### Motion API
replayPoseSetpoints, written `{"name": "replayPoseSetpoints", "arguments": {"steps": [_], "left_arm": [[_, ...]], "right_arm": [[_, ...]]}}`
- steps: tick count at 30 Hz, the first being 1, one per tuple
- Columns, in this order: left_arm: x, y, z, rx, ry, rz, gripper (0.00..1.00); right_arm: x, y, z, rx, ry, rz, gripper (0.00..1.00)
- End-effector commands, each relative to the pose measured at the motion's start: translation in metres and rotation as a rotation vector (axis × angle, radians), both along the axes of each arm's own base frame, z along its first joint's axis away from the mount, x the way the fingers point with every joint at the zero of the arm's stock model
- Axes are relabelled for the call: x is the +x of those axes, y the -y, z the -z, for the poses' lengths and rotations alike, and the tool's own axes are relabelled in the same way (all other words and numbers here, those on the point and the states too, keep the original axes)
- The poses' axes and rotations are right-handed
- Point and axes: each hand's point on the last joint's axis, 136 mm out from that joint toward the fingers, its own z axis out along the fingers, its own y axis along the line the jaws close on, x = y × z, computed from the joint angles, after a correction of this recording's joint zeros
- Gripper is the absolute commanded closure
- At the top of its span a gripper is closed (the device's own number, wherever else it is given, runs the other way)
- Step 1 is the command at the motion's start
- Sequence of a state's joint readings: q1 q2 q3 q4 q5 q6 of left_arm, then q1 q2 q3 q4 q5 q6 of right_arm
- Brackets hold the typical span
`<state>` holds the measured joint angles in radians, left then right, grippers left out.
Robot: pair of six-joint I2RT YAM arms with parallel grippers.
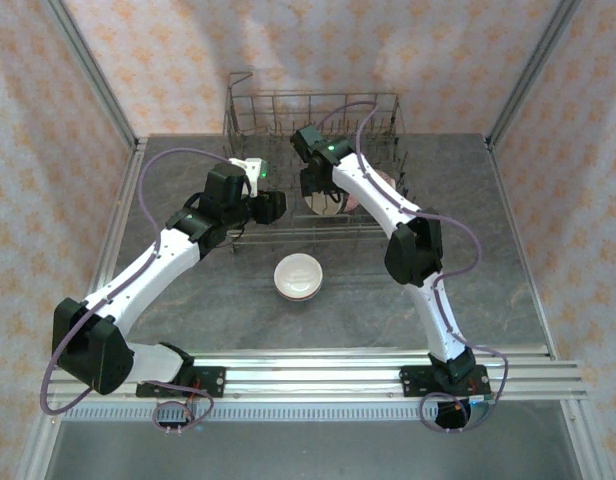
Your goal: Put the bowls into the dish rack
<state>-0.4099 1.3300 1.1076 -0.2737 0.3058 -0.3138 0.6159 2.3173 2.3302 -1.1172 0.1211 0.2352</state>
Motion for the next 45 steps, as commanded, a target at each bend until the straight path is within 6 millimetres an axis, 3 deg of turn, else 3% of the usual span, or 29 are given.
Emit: {"name": "replayPoseSetpoints", "arguments": {"steps": [1,10,18,21,31,39,45], "left_arm": [[0.000,-0.003,-0.006,-0.006,0.011,-0.003,0.49],[-0.001,-0.003,-0.004,-0.009,0.003,-0.003,0.49],[0.004,0.003,-0.006,-0.002,-0.001,0.024,0.49],[0.007,0.007,-0.007,-0.005,-0.004,0.036,0.49],[0.015,0.020,-0.001,-0.010,-0.036,0.077,0.49],[0.019,0.029,0.002,0.001,-0.050,0.097,0.49],[0.020,0.029,0.002,0.010,-0.050,0.096,0.49]], "right_arm": [[0.009,0.020,-0.029,-0.026,0.076,0.040,0.19],[0.012,0.027,-0.026,-0.011,0.051,0.033,0.22],[0.020,0.027,-0.037,-0.031,0.034,-0.147,0.26],[0.023,0.035,-0.030,-0.061,0.005,-0.183,0.30],[0.018,0.026,-0.007,-0.116,-0.064,-0.349,0.42],[0.023,0.024,0.012,-0.180,-0.073,-0.373,0.53],[0.019,0.023,0.004,-0.188,-0.059,-0.397,0.53]]}}
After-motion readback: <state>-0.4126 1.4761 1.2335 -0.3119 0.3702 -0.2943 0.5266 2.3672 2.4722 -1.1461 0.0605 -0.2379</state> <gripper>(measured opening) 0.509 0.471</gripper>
